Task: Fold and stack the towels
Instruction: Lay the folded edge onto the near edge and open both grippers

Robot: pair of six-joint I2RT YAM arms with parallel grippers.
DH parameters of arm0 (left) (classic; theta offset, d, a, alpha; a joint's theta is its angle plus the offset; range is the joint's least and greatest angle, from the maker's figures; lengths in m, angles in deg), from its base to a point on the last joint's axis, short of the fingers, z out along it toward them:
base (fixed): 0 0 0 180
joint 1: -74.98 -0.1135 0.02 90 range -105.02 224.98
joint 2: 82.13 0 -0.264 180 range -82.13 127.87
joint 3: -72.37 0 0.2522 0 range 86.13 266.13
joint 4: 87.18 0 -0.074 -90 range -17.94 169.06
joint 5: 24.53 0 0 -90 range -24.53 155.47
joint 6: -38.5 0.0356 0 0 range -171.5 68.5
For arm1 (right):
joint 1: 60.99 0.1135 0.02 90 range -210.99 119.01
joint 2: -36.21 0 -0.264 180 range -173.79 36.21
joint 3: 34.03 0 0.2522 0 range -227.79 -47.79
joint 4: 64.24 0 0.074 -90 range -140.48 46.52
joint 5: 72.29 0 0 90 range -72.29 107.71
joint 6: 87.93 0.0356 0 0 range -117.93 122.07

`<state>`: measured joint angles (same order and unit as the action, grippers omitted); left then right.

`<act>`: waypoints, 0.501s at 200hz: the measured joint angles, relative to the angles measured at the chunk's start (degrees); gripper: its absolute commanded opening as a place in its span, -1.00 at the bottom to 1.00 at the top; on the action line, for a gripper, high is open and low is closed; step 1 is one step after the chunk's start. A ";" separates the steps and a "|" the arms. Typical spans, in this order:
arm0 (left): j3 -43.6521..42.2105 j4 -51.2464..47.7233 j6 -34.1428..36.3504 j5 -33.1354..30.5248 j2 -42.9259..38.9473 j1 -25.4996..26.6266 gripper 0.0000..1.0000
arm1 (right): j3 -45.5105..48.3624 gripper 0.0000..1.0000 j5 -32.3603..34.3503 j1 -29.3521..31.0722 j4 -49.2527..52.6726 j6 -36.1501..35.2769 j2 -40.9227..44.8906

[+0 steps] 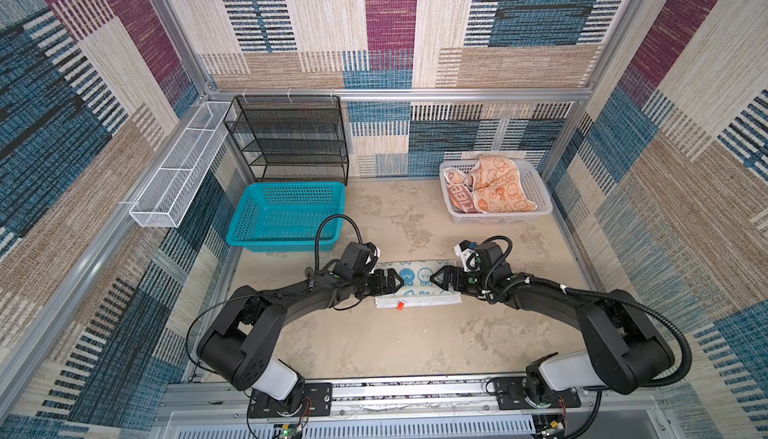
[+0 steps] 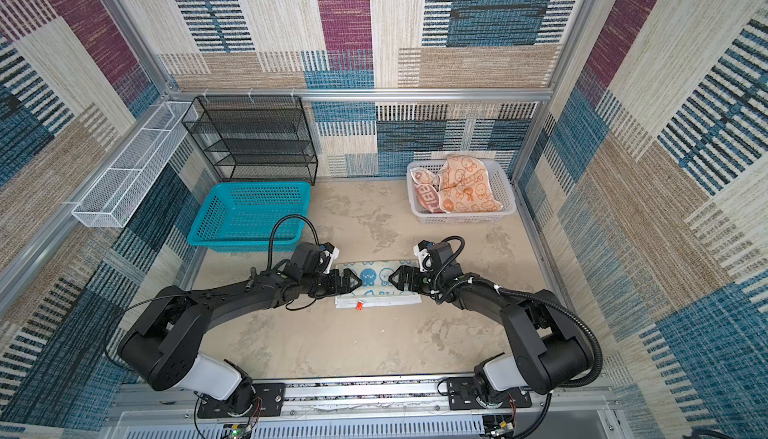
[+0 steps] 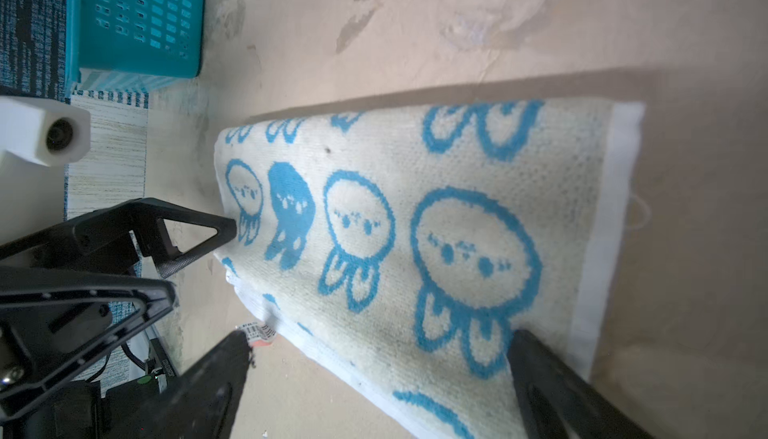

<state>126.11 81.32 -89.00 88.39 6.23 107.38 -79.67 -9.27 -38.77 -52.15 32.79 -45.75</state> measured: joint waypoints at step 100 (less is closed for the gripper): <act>8.66 -15.54 7.72 -6.54 -7.69 0.13 0.98 | -1.70 0.85 8.33 0.09 7.37 -2.93 9.62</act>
<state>134.77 65.78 -81.28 81.85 -1.47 107.51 -81.37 -0.94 -38.68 -44.79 29.86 -36.13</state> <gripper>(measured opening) 0.989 0.954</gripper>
